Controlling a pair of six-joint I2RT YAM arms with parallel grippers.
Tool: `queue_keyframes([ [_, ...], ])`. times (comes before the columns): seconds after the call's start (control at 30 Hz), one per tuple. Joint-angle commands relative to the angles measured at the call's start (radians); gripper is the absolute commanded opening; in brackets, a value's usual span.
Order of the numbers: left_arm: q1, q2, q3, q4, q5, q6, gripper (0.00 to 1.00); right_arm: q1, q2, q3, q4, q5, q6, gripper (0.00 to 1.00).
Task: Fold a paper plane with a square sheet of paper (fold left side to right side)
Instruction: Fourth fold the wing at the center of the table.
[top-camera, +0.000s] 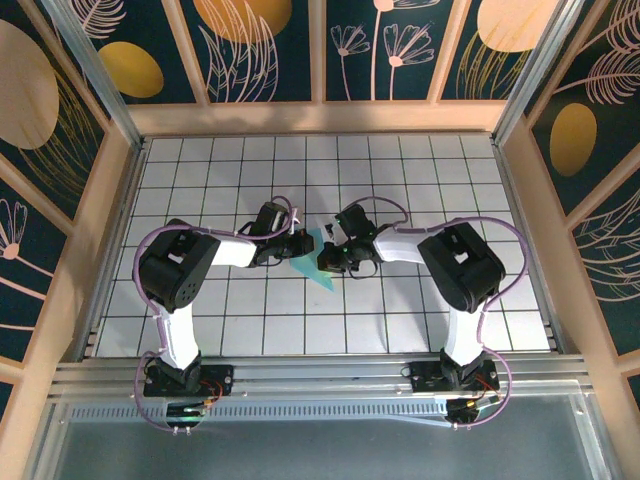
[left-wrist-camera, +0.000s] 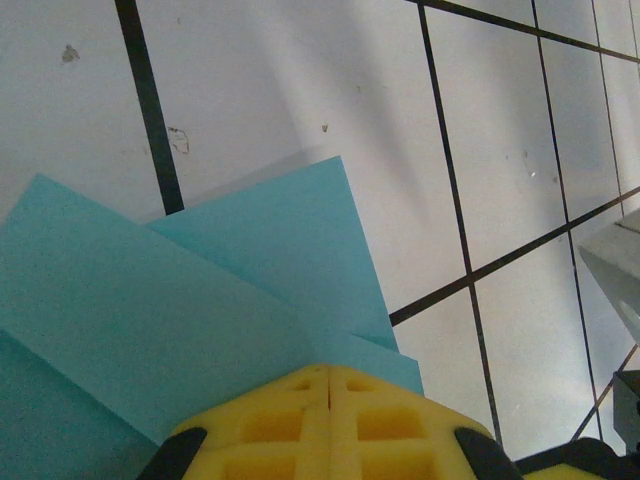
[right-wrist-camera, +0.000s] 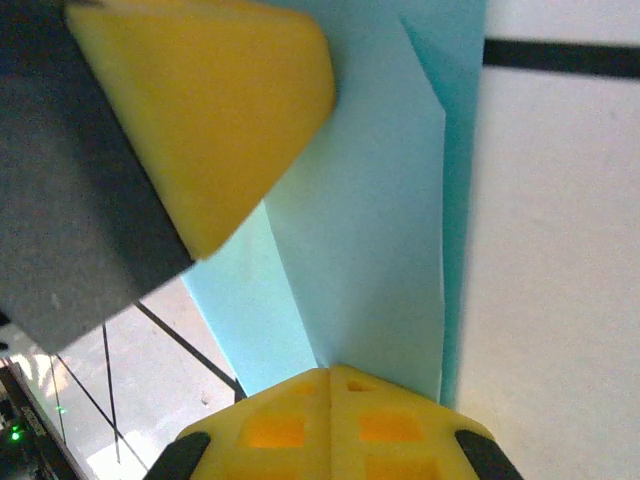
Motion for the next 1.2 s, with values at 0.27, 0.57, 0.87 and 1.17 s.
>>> queue_keyframes([
  [0.27,0.012,0.045,-0.002,-0.096,-0.096,0.038,0.0,0.027,-0.076,-0.102,-0.135,0.019,-0.02,0.0],
  [0.57,0.012,0.043,-0.003,-0.098,-0.097,0.041,0.0,0.03,-0.118,-0.15,-0.145,0.021,-0.019,0.0],
  [0.87,0.012,0.042,-0.004,-0.101,-0.102,0.046,0.0,0.031,-0.145,-0.173,-0.177,0.023,-0.028,0.0],
  [1.17,0.012,0.038,-0.006,-0.093,-0.09,0.049,0.0,0.014,-0.218,-0.148,-0.118,0.001,0.007,0.0],
])
